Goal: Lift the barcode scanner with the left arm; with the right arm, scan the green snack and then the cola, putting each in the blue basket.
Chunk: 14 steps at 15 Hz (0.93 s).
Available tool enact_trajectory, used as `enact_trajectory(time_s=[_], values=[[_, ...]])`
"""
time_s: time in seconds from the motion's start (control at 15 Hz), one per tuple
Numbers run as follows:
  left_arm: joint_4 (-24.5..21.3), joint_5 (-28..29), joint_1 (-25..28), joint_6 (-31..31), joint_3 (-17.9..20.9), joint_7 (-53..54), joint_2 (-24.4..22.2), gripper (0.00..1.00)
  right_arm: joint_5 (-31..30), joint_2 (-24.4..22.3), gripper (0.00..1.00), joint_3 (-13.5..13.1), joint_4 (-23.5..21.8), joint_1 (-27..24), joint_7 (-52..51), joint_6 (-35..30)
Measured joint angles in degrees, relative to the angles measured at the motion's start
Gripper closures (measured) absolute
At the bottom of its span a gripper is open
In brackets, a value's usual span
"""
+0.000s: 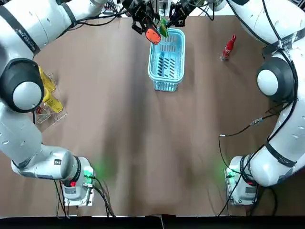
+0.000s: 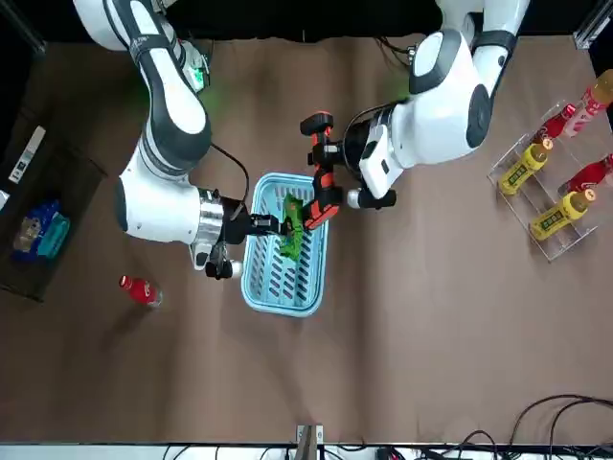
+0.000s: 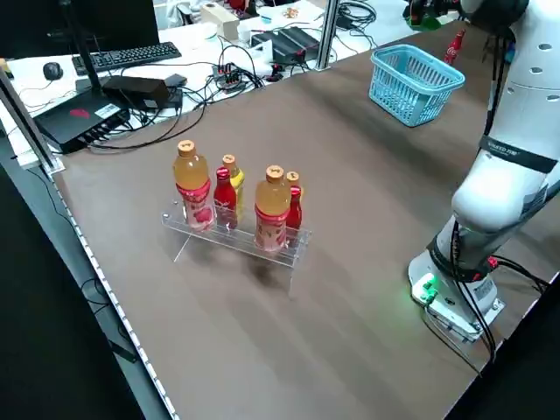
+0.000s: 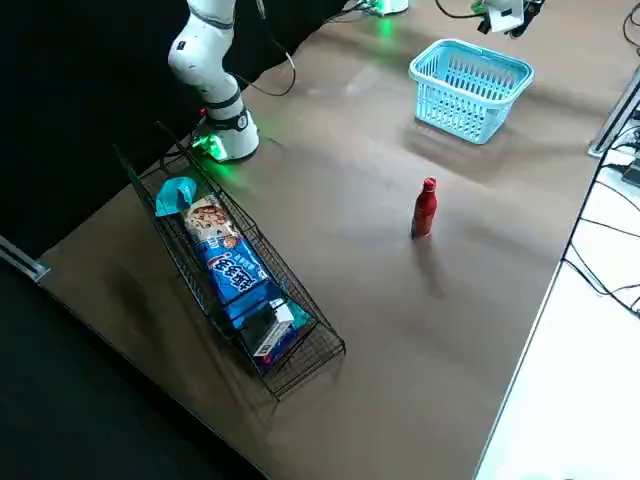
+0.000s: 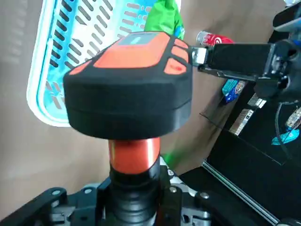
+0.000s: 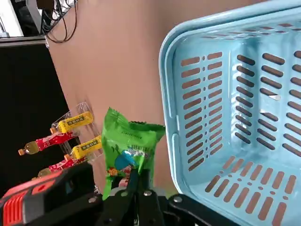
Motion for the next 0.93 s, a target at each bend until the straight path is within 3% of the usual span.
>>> enact_trajectory(time_s=[0.27, 0.73, 0.93], values=[[0.03, 0.0, -1.01, 1.54, -0.02, 0.1, 0.66, 0.66, -0.29, 0.0, 0.98, -0.16, 0.0, 0.0, -0.04, 0.05], [0.34, 0.23, -0.49, 1.22, 0.1, -0.97, 0.61, 0.66, -7.44, 1.21, 0.98, -0.34, -0.43, 0.0, -0.51, 0.04], [0.52, 9.62, 1.72, -5.52, 1.36, -1.74, 0.46, 0.66, -14.48, 3.71, 0.98, -0.28, -0.96, 0.19, -1.53, 0.19]])
